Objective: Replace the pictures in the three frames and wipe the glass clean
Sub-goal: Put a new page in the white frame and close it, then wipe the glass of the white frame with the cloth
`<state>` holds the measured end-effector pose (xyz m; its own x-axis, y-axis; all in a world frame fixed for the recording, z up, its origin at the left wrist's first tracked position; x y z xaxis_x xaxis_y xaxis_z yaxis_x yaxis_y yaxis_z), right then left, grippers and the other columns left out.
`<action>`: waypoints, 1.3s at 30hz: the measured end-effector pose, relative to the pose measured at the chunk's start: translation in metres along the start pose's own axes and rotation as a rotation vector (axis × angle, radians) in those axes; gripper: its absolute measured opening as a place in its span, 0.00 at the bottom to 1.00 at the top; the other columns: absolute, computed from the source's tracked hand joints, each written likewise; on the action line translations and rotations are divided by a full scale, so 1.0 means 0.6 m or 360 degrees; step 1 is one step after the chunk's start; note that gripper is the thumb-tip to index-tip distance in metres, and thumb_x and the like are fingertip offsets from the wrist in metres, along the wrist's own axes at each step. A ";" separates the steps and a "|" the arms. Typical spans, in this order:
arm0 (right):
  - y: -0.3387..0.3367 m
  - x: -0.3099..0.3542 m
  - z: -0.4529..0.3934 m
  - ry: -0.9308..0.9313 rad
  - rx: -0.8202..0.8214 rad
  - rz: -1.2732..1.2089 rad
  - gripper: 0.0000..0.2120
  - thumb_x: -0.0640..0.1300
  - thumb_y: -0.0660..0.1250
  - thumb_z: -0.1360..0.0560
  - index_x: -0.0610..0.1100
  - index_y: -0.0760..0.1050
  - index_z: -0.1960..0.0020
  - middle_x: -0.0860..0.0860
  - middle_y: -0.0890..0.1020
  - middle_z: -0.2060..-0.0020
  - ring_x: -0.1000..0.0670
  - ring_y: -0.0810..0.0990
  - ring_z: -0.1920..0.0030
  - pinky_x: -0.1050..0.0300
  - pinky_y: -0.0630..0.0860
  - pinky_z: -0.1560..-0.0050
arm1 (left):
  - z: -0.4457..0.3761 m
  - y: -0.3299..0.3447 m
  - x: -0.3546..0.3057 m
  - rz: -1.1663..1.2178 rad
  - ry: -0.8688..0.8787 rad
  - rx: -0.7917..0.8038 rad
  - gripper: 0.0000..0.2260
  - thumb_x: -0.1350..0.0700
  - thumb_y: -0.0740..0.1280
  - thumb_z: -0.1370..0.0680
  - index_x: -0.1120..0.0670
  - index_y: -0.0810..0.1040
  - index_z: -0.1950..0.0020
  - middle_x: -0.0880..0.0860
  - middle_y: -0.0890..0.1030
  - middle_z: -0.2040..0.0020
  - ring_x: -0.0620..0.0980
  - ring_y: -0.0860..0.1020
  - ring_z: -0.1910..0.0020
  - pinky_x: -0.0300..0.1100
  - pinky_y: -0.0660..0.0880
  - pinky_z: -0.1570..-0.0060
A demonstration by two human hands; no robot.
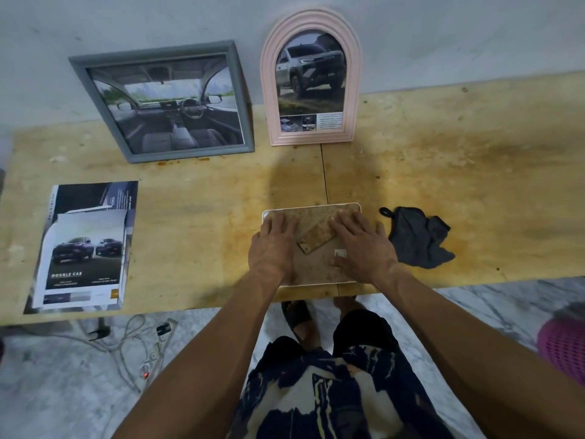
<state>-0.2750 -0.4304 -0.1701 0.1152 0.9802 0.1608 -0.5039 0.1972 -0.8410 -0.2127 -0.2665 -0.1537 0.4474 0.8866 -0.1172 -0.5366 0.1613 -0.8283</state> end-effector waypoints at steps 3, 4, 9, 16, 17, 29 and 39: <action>0.002 0.000 0.001 -0.0014 -0.0017 -0.0096 0.40 0.62 0.61 0.23 0.52 0.43 0.20 0.54 0.43 0.20 0.47 0.39 0.21 0.40 0.51 0.24 | 0.003 0.004 0.009 0.0094 -0.0004 -0.0023 0.55 0.47 0.83 0.39 0.50 0.54 0.20 0.52 0.52 0.21 0.57 0.53 0.22 0.53 0.70 0.35; 0.004 -0.001 0.001 -0.0029 -0.0034 -0.0141 0.40 0.61 0.62 0.23 0.52 0.44 0.20 0.54 0.44 0.20 0.47 0.39 0.21 0.42 0.52 0.24 | 0.004 0.007 0.014 0.0133 -0.0012 -0.0028 0.56 0.45 0.83 0.40 0.51 0.54 0.20 0.51 0.51 0.20 0.56 0.52 0.21 0.53 0.71 0.35; 0.011 -0.007 0.001 -0.0051 -0.0093 -0.0294 0.39 0.59 0.65 0.23 0.51 0.48 0.20 0.53 0.48 0.20 0.48 0.40 0.21 0.45 0.52 0.24 | 0.025 0.015 0.025 0.0260 -0.0197 -0.0086 0.55 0.46 0.83 0.39 0.47 0.55 0.20 0.50 0.54 0.23 0.57 0.55 0.26 0.52 0.69 0.34; 0.015 -0.007 0.002 -0.0097 -0.0112 -0.0475 0.39 0.54 0.67 0.23 0.47 0.49 0.20 0.51 0.47 0.20 0.48 0.37 0.21 0.51 0.48 0.24 | 0.029 0.044 0.044 0.1028 -0.0421 -0.0237 0.56 0.53 0.85 0.42 0.48 0.57 0.22 0.52 0.57 0.27 0.56 0.61 0.33 0.49 0.72 0.38; 0.017 -0.006 0.002 -0.0100 -0.0113 -0.0479 0.39 0.54 0.67 0.22 0.47 0.49 0.20 0.51 0.47 0.20 0.48 0.37 0.22 0.52 0.47 0.24 | 0.030 0.051 0.053 0.1058 -0.0508 -0.0283 0.52 0.50 0.84 0.41 0.50 0.59 0.23 0.53 0.60 0.29 0.55 0.63 0.34 0.46 0.71 0.40; 0.012 0.006 0.016 -0.0058 -0.0069 -0.0481 0.45 0.60 0.64 0.25 0.46 0.43 0.19 0.50 0.41 0.20 0.46 0.35 0.22 0.45 0.47 0.24 | 0.034 0.039 0.095 0.1605 -0.1085 -0.0240 0.11 0.48 0.67 0.23 0.55 0.80 0.58 0.57 0.85 0.56 0.58 0.83 0.53 0.45 0.79 0.48; -0.047 0.066 0.076 -0.0516 -0.0417 -0.0176 0.33 0.60 0.65 0.25 0.52 0.62 0.24 0.49 0.65 0.25 0.44 0.65 0.26 0.42 0.64 0.29 | 0.045 -0.050 0.111 0.2000 -0.1107 -0.0160 0.18 0.53 0.77 0.35 0.62 0.80 0.52 0.60 0.84 0.54 0.58 0.84 0.59 0.53 0.83 0.64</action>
<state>-0.2956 -0.3966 -0.1164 -0.1395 0.9160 0.3762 -0.2643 0.3317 -0.9056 -0.1862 -0.2008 -0.1219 -0.7245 0.4483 -0.5235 -0.2412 -0.8764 -0.4168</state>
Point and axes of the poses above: each hand's wrist, its own z-axis away from the middle knuckle, its own y-axis out of the palm, x = y × z, the point moved 7 cm from there along -z, towards the middle knuckle
